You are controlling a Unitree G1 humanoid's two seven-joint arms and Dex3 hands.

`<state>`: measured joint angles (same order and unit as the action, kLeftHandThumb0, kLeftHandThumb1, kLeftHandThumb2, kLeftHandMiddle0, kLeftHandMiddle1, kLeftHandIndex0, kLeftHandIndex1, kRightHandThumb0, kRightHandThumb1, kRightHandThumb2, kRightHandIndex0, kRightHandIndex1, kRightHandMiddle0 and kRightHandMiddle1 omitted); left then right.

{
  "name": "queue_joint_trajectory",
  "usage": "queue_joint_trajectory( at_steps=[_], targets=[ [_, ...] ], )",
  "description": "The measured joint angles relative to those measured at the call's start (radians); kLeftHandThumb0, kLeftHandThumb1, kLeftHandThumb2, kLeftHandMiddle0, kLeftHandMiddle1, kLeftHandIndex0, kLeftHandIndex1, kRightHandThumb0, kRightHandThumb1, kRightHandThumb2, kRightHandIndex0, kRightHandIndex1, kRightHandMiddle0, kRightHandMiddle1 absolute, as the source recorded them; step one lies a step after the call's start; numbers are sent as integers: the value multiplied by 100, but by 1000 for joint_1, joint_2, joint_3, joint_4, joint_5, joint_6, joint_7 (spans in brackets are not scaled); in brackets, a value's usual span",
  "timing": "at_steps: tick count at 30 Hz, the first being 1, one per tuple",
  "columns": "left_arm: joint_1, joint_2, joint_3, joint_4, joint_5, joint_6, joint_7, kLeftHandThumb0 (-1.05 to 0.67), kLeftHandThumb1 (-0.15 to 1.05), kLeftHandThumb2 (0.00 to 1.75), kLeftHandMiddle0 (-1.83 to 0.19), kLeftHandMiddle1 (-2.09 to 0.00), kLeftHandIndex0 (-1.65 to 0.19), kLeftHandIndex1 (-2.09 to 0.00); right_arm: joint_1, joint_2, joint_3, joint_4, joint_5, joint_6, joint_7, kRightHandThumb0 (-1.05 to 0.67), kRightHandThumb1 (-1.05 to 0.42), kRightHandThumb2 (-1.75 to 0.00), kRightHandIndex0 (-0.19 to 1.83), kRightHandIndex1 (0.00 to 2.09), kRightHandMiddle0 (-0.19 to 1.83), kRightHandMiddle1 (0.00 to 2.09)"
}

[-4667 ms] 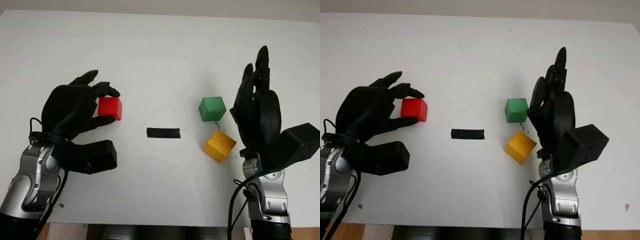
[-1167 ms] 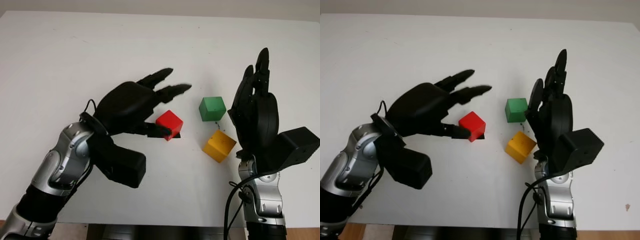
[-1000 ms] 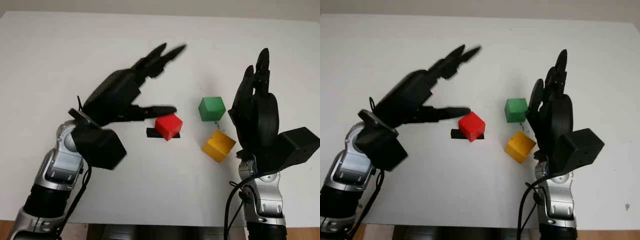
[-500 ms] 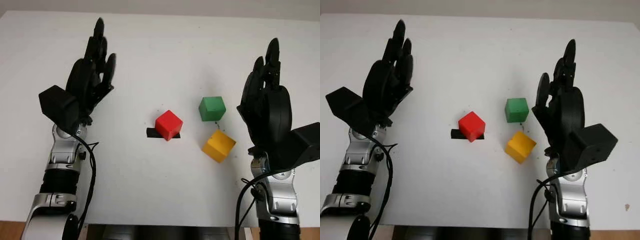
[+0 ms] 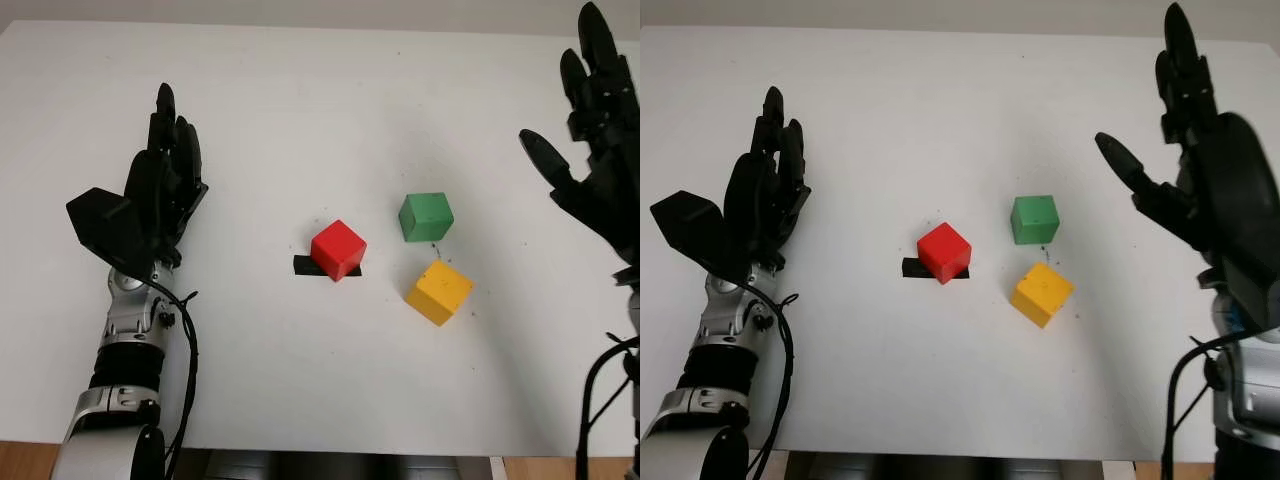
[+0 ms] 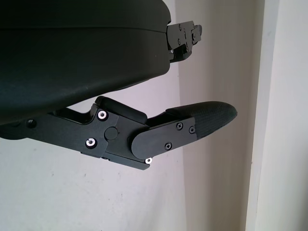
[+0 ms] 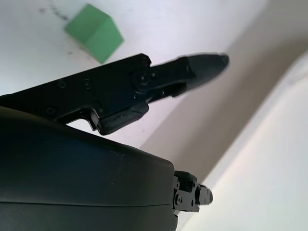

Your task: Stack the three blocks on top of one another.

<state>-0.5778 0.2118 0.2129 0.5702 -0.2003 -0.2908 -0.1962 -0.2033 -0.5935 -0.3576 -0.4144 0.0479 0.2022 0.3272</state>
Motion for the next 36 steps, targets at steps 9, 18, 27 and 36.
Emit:
queue_joint_trajectory(
  at_steps=[9,18,27,36],
  targets=[
    [13,-7,-9,-45,8,-5,-11,-74,105,75,19,-2,19,-1,37,-328,-27,-77,-123,21,250,-63,-71,-4,13,8,32,9],
    [44,1,-18,-124,28,49,-13,-73,105,74,18,-5,17,-4,-15,-462,129,-62,-257,-129,376,-65,-74,-6,17,7,46,10],
    [49,4,-19,-146,40,73,6,-73,105,73,16,-6,15,-5,-48,-506,240,-42,-446,-316,369,-63,-74,-5,4,2,46,8],
    [65,11,-17,-168,36,87,-2,-71,105,71,14,-6,15,-5,-39,-450,294,17,-517,-466,300,-57,-75,-6,3,3,50,9]
  ],
)
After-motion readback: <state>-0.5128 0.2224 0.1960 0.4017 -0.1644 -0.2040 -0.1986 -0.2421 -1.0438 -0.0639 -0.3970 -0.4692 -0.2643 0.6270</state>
